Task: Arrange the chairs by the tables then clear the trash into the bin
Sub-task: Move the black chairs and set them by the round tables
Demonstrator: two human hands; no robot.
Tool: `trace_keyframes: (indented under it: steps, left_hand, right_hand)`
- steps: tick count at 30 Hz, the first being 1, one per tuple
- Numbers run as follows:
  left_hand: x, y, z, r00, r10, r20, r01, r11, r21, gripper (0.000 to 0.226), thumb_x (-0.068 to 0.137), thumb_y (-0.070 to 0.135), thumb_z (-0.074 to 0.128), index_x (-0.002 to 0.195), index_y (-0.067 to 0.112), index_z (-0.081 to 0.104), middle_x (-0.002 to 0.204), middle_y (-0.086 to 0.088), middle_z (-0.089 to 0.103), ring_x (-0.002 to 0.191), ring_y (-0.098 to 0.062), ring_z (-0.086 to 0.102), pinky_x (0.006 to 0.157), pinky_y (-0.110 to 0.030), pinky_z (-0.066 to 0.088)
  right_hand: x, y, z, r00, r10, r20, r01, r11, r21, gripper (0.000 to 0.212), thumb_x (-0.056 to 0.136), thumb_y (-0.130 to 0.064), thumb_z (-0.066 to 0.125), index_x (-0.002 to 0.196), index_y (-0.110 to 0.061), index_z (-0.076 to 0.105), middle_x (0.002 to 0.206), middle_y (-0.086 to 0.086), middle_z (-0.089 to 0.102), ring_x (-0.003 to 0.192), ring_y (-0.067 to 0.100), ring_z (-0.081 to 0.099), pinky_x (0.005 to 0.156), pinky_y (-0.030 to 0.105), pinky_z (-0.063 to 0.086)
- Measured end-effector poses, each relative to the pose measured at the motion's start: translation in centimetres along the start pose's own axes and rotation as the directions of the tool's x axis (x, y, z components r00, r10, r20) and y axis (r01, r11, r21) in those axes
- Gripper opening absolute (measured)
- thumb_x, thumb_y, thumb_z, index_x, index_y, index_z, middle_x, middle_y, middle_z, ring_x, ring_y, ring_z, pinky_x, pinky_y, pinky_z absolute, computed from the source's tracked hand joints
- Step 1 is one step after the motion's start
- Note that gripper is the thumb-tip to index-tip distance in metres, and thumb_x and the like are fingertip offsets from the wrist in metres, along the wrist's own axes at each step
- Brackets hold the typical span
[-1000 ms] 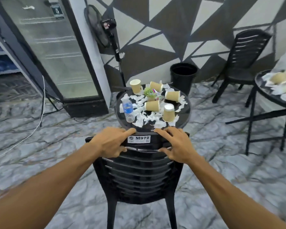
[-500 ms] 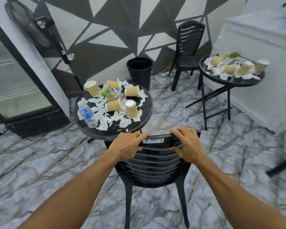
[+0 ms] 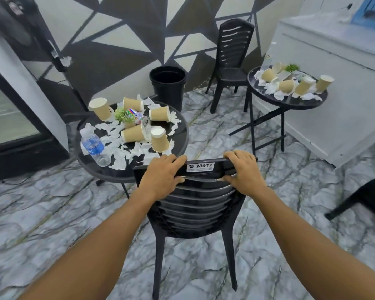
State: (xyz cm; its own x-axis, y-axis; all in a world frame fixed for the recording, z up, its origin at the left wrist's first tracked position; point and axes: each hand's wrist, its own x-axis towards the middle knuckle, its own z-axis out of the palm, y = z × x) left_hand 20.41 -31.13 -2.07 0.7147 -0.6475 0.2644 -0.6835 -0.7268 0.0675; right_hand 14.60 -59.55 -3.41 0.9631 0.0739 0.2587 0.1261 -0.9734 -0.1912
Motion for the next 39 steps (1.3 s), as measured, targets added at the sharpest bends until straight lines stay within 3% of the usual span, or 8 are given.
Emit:
trace_keyframes:
  steps: [7, 12, 16, 19, 26, 30, 34, 39]
  left_hand:
    - [1.7, -1.1, 0.0, 0.999, -0.044, 0.000, 0.044, 0.999, 0.018, 0.079, 0.072, 0.052, 0.081, 0.135, 0.021, 0.045, 0.105, -0.002, 0.065, 0.094, -0.028, 0.060, 0.077, -0.041, 0.049]
    - [2.1, -0.5, -0.3, 0.988, -0.135, 0.081, 0.135, 0.991, -0.001, 0.061, 0.075, 0.051, 0.079, 0.110, 0.022, 0.038, 0.088, 0.000, 0.063, 0.080, -0.030, 0.061, 0.064, -0.038, 0.048]
    - [1.1, 1.1, -1.4, 0.964, -0.202, 0.175, 0.198, 0.979, 0.043, 0.053, 0.081, 0.052, 0.072, 0.109, 0.021, 0.041, 0.091, 0.002, 0.062, 0.082, -0.024, 0.059, 0.071, -0.038, 0.047]
    - [0.3, 2.6, -2.2, 0.952, -0.214, 0.219, 0.194, 0.975, 0.108, 0.049, 0.082, 0.054, 0.069, 0.105, 0.022, 0.041, 0.086, 0.003, 0.062, 0.077, -0.025, 0.060, 0.063, -0.035, 0.037]
    - [-2.6, 3.4, -3.7, 0.941, -0.322, 0.102, 0.309, 0.943, 0.123, 0.052, 0.077, 0.056, 0.074, 0.107, 0.021, 0.048, 0.086, 0.006, 0.066, 0.075, -0.024, 0.064, 0.061, -0.033, 0.042]
    - [-4.9, 2.7, -3.6, 0.922, -0.381, 0.070, 0.377, 0.924, 0.067, 0.050, 0.077, 0.050, 0.077, 0.108, 0.022, 0.050, 0.090, 0.007, 0.067, 0.078, -0.021, 0.064, 0.061, -0.033, 0.046]
    - [-5.6, 2.4, -4.1, 0.937, -0.348, -0.014, 0.348, 0.933, 0.089, 0.050, 0.076, 0.047, 0.079, 0.107, 0.021, 0.052, 0.086, 0.006, 0.066, 0.074, -0.021, 0.064, 0.059, -0.033, 0.048]
    - [-6.8, 3.6, -4.0, 0.957, -0.241, -0.161, 0.269, 0.944, 0.190, 0.054, 0.067, 0.040, 0.087, 0.101, 0.019, 0.051, 0.075, 0.005, 0.064, 0.063, -0.023, 0.063, 0.051, -0.025, 0.032]
  right_hand:
    - [2.0, 0.9, 0.0, 0.999, -0.044, -0.005, 0.044, 0.999, 0.022, 0.068, 0.067, -0.043, 0.086, 0.120, -0.024, 0.047, 0.107, -0.003, 0.053, 0.104, 0.023, 0.050, 0.096, 0.040, 0.035]
    - [3.3, 2.4, -0.4, 0.991, -0.135, -0.001, 0.135, 0.989, 0.054, 0.063, 0.064, -0.047, 0.087, 0.110, -0.021, 0.053, 0.103, -0.003, 0.059, 0.100, 0.024, 0.055, 0.085, 0.041, 0.040]
    - [2.2, 3.3, -0.2, 0.954, -0.299, -0.026, 0.300, 0.951, 0.072, 0.062, 0.062, -0.046, 0.088, 0.108, -0.018, 0.057, 0.096, -0.003, 0.060, 0.090, 0.023, 0.059, 0.073, 0.035, 0.039]
    - [1.7, 3.9, -0.2, 0.924, -0.376, -0.066, 0.381, 0.918, 0.113, 0.066, 0.059, -0.041, 0.092, 0.109, -0.014, 0.059, 0.096, 0.002, 0.064, 0.088, 0.027, 0.063, 0.074, 0.039, 0.045]
    - [4.5, 2.4, -0.7, 0.891, -0.454, -0.006, 0.445, 0.871, 0.210, 0.065, 0.064, -0.042, 0.088, 0.114, -0.014, 0.057, 0.106, 0.004, 0.064, 0.098, 0.028, 0.059, 0.084, 0.041, 0.043]
    - [5.2, 0.7, 0.2, 0.832, -0.555, 0.022, 0.545, 0.823, 0.159, 0.067, 0.068, -0.048, 0.084, 0.118, -0.013, 0.056, 0.108, 0.005, 0.065, 0.101, 0.028, 0.061, 0.087, 0.042, 0.045]
    - [5.5, 0.3, -0.3, 0.816, -0.572, -0.079, 0.577, 0.804, 0.140, 0.069, 0.063, -0.046, 0.088, 0.116, -0.013, 0.057, 0.103, 0.003, 0.066, 0.096, 0.028, 0.063, 0.084, 0.041, 0.049]
    - [4.3, 0.5, -0.1, 0.783, -0.589, -0.199, 0.615, 0.781, 0.106, 0.068, 0.060, -0.045, 0.090, 0.110, -0.016, 0.054, 0.097, 0.002, 0.066, 0.090, 0.026, 0.063, 0.077, 0.039, 0.049]
